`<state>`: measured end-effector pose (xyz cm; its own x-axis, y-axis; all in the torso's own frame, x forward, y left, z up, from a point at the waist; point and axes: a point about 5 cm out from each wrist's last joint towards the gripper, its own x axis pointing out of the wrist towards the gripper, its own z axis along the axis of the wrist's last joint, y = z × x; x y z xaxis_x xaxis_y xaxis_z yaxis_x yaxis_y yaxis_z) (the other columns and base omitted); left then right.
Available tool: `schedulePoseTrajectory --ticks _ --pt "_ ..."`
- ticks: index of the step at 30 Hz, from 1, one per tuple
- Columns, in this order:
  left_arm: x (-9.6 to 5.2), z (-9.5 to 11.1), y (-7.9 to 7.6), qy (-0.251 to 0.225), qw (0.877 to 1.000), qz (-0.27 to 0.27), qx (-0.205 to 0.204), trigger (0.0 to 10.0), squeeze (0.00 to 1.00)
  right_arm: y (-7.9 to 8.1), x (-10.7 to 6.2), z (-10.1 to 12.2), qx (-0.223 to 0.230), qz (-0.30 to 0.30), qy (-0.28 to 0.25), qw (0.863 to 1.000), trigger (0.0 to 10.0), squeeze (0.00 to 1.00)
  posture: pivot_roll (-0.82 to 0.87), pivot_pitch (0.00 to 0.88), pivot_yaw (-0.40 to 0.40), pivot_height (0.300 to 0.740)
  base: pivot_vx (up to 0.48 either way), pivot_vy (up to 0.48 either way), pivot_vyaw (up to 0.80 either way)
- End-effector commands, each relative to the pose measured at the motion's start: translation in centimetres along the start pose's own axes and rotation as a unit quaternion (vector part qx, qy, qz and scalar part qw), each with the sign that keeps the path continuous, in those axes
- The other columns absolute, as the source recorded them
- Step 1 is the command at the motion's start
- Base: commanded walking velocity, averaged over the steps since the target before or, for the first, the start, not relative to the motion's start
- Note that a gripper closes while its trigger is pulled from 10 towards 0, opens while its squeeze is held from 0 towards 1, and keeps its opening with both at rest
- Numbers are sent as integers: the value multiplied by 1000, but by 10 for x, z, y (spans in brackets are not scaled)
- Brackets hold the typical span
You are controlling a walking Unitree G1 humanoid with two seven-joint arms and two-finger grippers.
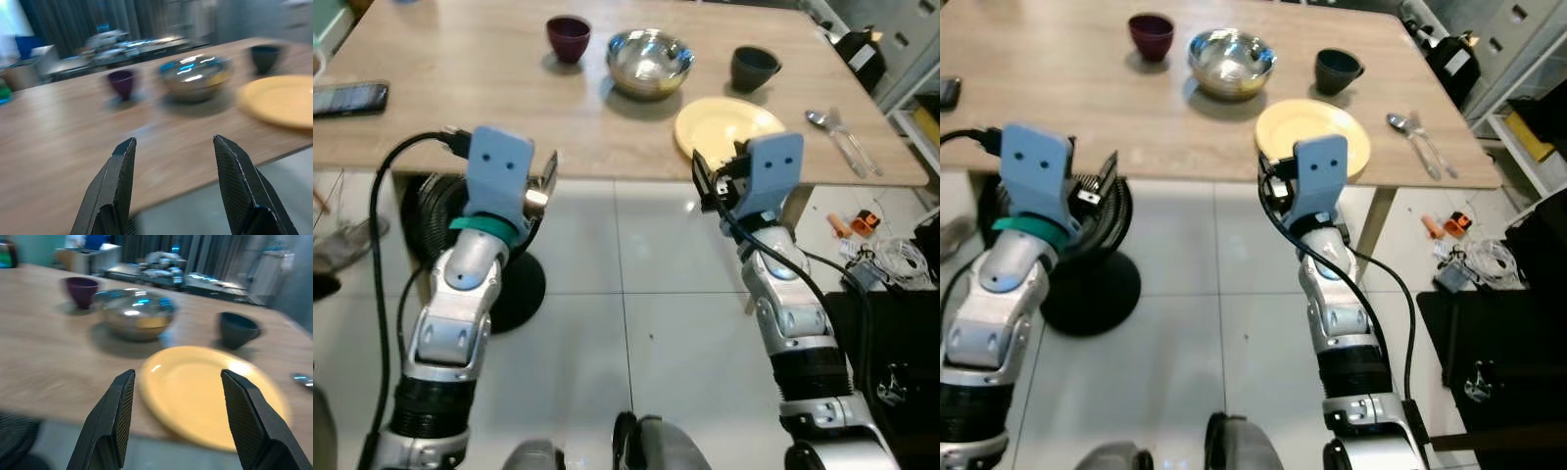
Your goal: Setting the table
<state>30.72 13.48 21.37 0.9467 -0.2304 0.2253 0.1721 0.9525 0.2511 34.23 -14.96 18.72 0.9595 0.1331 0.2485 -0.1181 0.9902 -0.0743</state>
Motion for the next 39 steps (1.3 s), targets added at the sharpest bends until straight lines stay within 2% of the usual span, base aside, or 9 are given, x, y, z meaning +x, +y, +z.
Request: schedulePoseTrajectory --ticks 1,4,14,20,23,39 --pt "-1 -3 1 7 1000 -1 2 10000 0 -1 0 -3 11 -5 8 1000 10000 0 105 38 -46 740 469 0 -800" --pt "-1 -3 1 6 1000 -1 2 10000 0 0 0 -3 12 -5 6 1000 10000 0 106 39 -45 740 469 0 -800" --pt "0 -2 2 5 1000 0 3 10000 0 7 2 3 7 13 -7 1000 10000 0 111 40 -43 740 469 0 0" --pt "1 1 5 -1 1000 6 11 10000 0 22 3 10 24 53 -23 998 10000 0 113 41 -40 740 468 0 0" --pt "2 1 5 -2 1000 7 13 10000 0 24 3 10 26 59 -24 998 10000 0 113 41 -40 740 466 0 0" --pt "3 2 5 -2 1000 10 14 10000 0 26 4 11 29 64 -26 997 10000 0 117 45 -41 740 468 0 0"
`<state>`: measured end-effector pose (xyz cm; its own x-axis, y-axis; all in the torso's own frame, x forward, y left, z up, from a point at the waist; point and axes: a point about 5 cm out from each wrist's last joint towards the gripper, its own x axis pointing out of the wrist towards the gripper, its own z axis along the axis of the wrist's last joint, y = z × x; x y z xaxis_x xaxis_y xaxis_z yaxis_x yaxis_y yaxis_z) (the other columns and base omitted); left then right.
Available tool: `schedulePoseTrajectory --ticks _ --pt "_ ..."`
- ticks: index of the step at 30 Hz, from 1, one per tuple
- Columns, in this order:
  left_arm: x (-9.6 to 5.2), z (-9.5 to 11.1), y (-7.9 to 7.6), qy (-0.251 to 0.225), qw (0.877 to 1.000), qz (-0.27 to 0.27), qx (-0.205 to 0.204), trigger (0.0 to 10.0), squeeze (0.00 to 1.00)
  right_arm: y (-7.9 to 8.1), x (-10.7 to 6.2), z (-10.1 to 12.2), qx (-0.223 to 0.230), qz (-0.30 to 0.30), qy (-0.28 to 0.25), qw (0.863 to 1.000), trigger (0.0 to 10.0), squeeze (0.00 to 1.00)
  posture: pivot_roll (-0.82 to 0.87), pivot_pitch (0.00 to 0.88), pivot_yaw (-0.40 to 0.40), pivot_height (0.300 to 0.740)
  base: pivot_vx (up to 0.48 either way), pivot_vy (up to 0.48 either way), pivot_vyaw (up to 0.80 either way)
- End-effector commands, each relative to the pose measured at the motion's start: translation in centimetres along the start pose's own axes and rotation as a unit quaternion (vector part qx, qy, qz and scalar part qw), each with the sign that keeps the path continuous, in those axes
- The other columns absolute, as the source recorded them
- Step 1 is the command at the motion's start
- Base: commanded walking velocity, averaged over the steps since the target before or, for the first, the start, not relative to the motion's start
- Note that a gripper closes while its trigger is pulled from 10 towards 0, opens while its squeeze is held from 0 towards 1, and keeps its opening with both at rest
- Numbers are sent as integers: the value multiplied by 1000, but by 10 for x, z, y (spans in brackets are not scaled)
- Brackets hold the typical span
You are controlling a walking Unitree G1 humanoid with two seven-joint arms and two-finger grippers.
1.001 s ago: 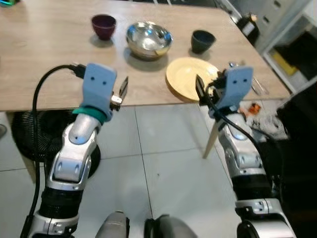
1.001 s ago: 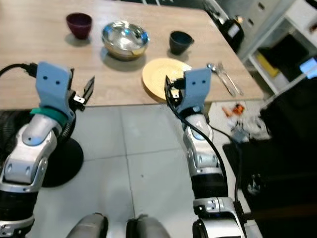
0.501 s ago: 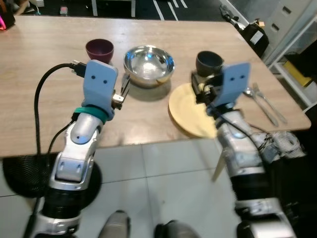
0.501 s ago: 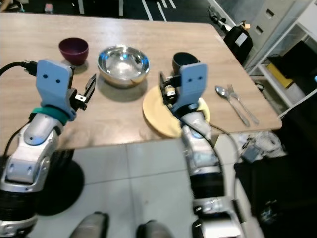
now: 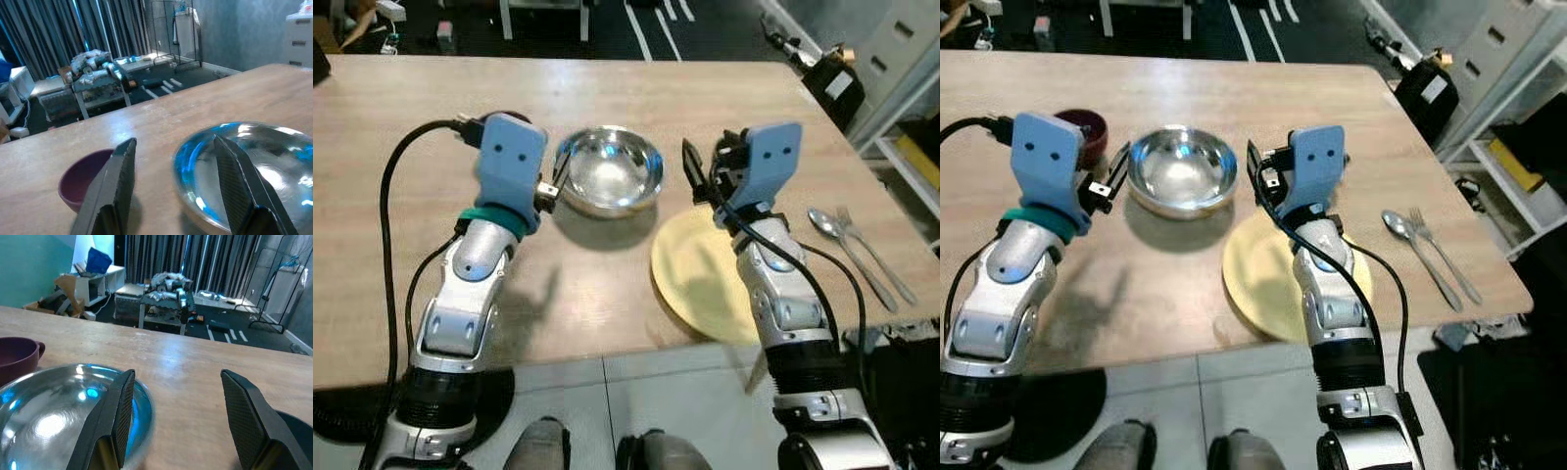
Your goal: Setting the table
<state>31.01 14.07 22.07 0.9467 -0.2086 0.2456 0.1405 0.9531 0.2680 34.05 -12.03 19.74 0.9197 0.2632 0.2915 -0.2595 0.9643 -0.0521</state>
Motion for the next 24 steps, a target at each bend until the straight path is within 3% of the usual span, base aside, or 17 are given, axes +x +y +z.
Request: schedulePoseTrajectory --ticks 1,3,12,15,17,20,21,24 --pt "-1 -3 -2 5 1000 -3 1 10000 0 -3 -1 -1 -1 -2 1 1000 10000 0 117 45 -41 740 469 0 0" --pt "0 -3 -2 5 1000 -3 1 10000 0 -3 -1 -1 -1 -3 1 1000 10000 0 115 44 -40 740 452 0 0" --pt "-6 -4 4 31 999 -1 26 10000 0 -4 -3 -1 -4 -3 2 1000 10000 0 112 44 -32 740 0 0 0" --pt "-12 -6 13 54 997 -18 57 10000 0 -6 -5 0 -6 -5 2 1000 10000 0 118 54 -30 740 0 0 0" --pt "-20 -6 30 74 990 -66 97 10000 0 -8 -7 -2 -6 -8 5 1000 10000 0 131 61 -34 740 0 0 0" --pt "-23 -6 38 82 986 -90 113 10000 0 -9 -7 -2 -6 -8 6 1000 10000 0 131 61 -34 740 0 0 0" --pt "-25 -5 58 95 975 -137 145 10000 0 -10 -7 -3 -7 -9 8 1000 10000 0 146 68 -34 740 0 0 0" --pt "-25 -4 64 100 971 -150 156 10000 0 -10 -7 -3 -7 -10 8 1000 10000 0 146 68 -34 740 0 0 0"
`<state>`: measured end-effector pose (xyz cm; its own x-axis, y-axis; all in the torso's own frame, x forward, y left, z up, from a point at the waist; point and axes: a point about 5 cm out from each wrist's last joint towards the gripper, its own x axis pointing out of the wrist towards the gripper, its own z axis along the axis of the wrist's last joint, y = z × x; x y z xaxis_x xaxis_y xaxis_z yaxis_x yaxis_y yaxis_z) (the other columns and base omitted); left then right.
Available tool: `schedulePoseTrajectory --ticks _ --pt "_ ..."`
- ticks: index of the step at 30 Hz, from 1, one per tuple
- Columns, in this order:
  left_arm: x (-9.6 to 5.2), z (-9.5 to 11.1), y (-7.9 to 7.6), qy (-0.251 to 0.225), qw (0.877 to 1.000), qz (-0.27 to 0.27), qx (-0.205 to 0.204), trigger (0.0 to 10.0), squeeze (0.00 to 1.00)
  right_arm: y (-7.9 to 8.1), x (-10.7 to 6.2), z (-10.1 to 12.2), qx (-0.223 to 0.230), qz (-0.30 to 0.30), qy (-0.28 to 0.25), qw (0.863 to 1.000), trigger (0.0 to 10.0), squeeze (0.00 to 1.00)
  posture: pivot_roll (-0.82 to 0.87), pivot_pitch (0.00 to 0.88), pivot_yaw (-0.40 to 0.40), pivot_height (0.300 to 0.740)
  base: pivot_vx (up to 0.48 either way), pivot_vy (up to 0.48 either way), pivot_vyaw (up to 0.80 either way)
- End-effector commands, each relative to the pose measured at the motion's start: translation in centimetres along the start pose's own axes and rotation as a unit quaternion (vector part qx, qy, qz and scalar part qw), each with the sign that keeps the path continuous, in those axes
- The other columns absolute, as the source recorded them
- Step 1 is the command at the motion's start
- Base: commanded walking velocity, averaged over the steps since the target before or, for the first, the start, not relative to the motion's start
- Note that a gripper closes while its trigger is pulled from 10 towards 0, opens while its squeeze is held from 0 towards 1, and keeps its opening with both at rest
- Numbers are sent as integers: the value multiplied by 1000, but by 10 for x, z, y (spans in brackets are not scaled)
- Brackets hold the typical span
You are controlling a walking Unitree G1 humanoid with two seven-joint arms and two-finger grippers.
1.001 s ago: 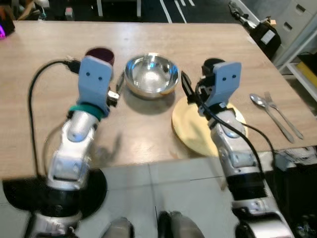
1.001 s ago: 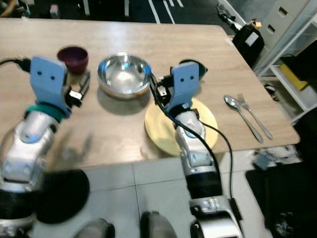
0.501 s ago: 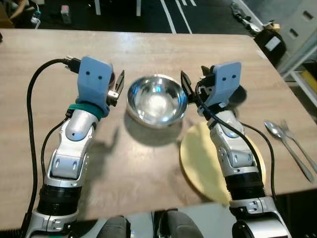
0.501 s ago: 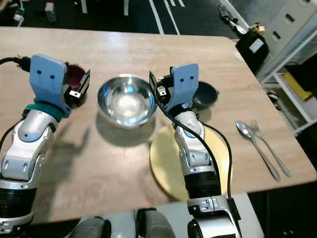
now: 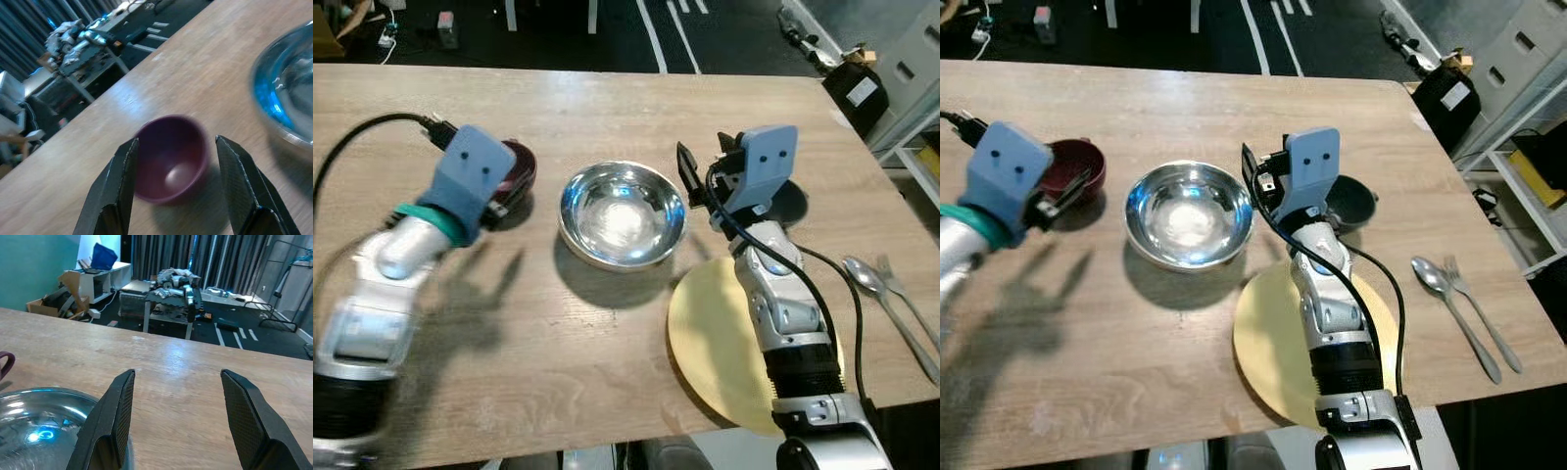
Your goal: Setting the table
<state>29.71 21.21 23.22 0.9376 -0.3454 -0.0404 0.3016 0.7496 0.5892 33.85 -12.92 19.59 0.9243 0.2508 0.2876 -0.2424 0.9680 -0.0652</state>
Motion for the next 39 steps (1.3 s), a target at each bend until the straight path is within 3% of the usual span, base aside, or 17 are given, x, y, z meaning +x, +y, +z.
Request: schedulePoseTrajectory --ticks 1,5,7,11,19,24,25,27,28,29,39 --pt "1 -1 -6 -5 1000 -27 -6 10000 0 -2 -2 -3 2 -3 6 1000 10000 0 146 68 -34 740 0 0 0" --pt "7 -8 16 14 996 -80 44 10000 0 -3 -2 -2 2 -4 6 1000 10000 0 152 78 -35 740 0 0 0" --pt "7 -8 16 14 996 -80 44 10000 0 -3 -2 -2 2 -4 6 1000 10000 0 152 78 -35 740 0 0 0" --pt "21 -22 28 45 988 -135 54 10000 0 -6 -5 -1 -1 -6 7 1000 10000 0 128 98 -36 740 0 0 0" --pt "31 -27 27 58 980 -188 38 10000 0 -8 -9 -1 -4 -10 9 1000 10000 0 114 104 -26 740 0 0 0" --pt "38 -30 22 61 967 -247 -10 10000 0 -9 -13 0 -6 -15 9 1000 10000 0 88 110 -20 740 0 0 0" --pt "39 -33 21 63 965 -254 -11 9373 0 -9 -13 1 -7 -15 9 1000 10000 0 86 111 -20 740 0 0 0" --pt "39 -35 21 65 964 -258 -10 9373 0 -9 -13 1 -7 -15 9 1000 10000 0 85 112 -21 740 0 0 0" --pt "39 -37 19 67 963 -261 -11 824 0 -9 -12 1 -7 -14 9 1000 10000 0 86 113 -24 740 0 0 0" --pt "39 -40 18 67 962 -264 -12 0 0 -9 -12 1 -7 -14 10 1000 10000 0 86 113 -24 740 0 0 0" --pt "39 -48 18 71 961 -267 -17 0 0 -7 -11 2 -6 -10 12 1000 10000 0 94 113 -31 740 0 0 0"
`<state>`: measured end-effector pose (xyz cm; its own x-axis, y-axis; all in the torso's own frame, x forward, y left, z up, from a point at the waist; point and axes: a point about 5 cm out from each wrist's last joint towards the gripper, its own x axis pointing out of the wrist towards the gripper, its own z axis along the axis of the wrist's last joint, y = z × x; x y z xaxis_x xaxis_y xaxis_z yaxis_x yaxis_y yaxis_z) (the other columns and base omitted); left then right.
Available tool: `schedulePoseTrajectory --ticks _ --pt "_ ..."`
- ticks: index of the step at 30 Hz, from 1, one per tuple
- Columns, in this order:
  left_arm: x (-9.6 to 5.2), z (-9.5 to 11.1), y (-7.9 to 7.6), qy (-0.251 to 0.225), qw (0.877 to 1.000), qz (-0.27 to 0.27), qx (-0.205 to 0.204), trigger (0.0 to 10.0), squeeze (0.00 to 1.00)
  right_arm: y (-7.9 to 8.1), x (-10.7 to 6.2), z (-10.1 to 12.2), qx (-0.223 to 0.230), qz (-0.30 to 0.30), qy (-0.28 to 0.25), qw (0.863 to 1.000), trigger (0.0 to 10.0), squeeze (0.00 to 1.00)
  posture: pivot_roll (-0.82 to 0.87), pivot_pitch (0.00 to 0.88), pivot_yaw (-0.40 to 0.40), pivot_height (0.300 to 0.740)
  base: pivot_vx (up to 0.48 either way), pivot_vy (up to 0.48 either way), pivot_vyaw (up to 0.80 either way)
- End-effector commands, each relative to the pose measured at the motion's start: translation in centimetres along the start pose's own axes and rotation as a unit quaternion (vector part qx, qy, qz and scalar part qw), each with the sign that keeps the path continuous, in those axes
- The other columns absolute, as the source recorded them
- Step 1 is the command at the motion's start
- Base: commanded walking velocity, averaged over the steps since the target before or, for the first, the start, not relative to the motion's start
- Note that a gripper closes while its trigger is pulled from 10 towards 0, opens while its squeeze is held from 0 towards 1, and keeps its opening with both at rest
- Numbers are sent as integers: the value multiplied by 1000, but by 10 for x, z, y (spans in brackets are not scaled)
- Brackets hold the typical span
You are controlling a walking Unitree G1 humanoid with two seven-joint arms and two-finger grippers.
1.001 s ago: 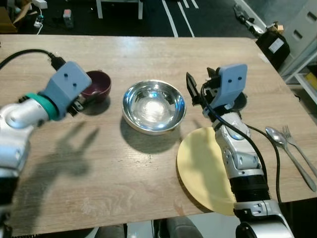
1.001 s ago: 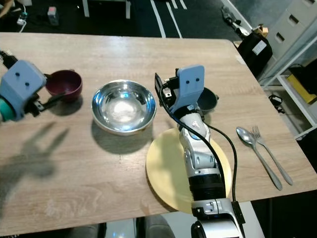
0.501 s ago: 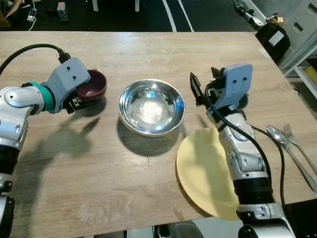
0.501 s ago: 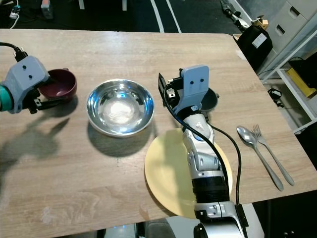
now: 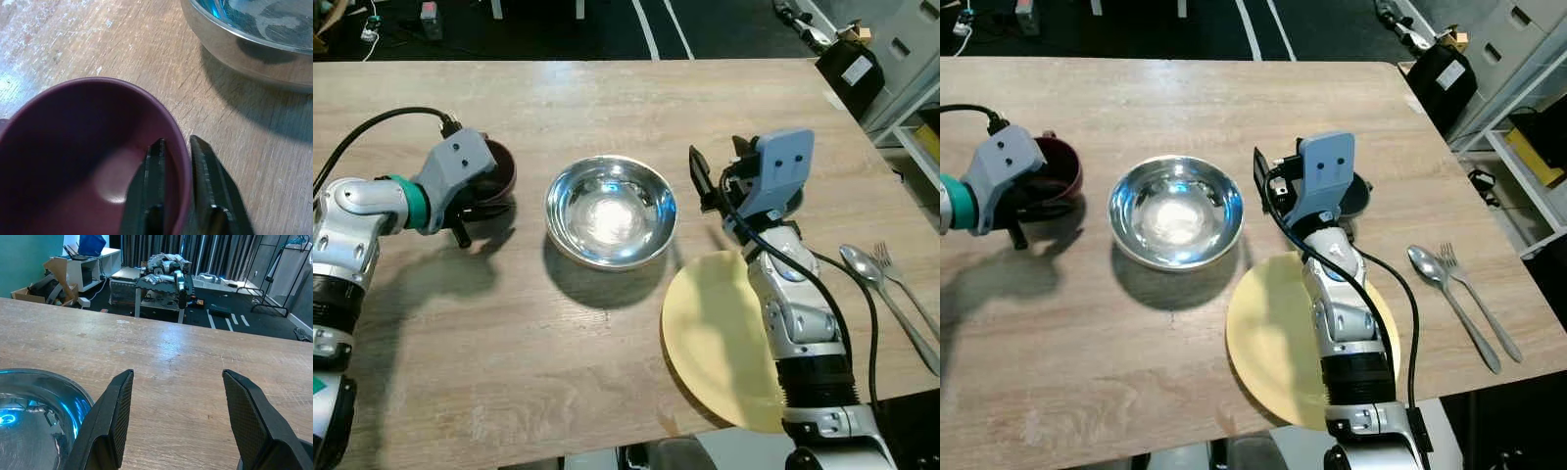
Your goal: Setting the table
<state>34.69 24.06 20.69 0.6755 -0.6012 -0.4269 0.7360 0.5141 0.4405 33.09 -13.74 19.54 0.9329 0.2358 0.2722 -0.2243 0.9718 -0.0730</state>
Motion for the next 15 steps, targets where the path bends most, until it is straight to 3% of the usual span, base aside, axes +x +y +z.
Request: schedulePoseTrajectory --ticks 1,11,15 --pt "3 -3 -3 3 1000 -10 -2 0 0 -1 -2 0 1 -2 3 1000 10000 0 94 113 -31 740 0 0 0" --pt "3 6 4 -23 999 27 0 0 0 -2 -1 0 1 -6 3 1000 10000 0 97 109 -27 740 0 0 0" --pt "2 17 9 -53 996 74 -1 0 0 -2 -1 0 4 -11 1 1000 10000 0 101 105 -21 740 0 0 0"
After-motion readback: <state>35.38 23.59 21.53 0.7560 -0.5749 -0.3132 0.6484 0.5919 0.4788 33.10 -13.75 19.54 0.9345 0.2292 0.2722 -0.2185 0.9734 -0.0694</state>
